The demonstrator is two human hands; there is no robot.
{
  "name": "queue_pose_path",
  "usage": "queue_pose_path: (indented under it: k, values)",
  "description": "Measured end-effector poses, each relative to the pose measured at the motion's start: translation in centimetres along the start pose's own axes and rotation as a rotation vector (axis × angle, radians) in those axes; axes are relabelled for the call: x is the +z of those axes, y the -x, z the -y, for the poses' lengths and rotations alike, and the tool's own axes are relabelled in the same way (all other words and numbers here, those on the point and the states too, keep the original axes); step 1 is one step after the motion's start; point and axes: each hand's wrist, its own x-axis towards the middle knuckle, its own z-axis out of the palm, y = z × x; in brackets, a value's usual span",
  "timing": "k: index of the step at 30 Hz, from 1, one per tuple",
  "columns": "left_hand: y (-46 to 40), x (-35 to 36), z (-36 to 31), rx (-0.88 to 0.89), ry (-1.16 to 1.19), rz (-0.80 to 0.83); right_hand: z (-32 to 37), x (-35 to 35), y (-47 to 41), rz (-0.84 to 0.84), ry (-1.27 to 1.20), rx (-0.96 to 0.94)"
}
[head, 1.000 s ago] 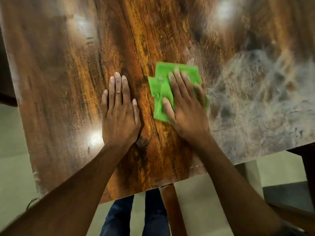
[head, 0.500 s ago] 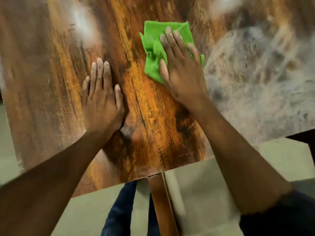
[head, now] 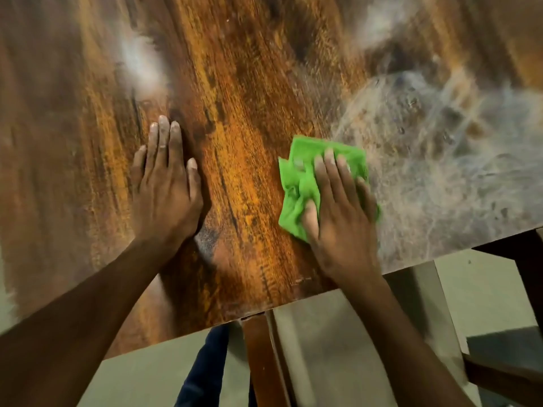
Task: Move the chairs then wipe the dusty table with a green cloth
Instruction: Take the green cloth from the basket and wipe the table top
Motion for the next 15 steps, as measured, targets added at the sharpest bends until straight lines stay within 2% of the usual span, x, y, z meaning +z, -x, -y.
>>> queue_pose_path:
  k: [5, 7, 10, 15]
  values:
    - [0.1, 0.0, 0.0, 0.003, 0.02, 0.0, -0.9, -0.2, -13.2, 0.012, -0.031, -0.086]
    - [0.1, -0.1, 0.1, 0.002, 0.032, -0.01, -1.1, -0.3, -15.6, 0.037, -0.022, -0.101]
    - [0.1, 0.0, 0.2, 0.018, 0.039, -0.012, -2.2, -0.3, -13.0, 0.014, -0.017, -0.171]
    - [0.1, 0.0, 0.2, 0.036, 0.042, -0.028, -4.3, -0.6, -1.3, -0.039, -0.006, -0.163]
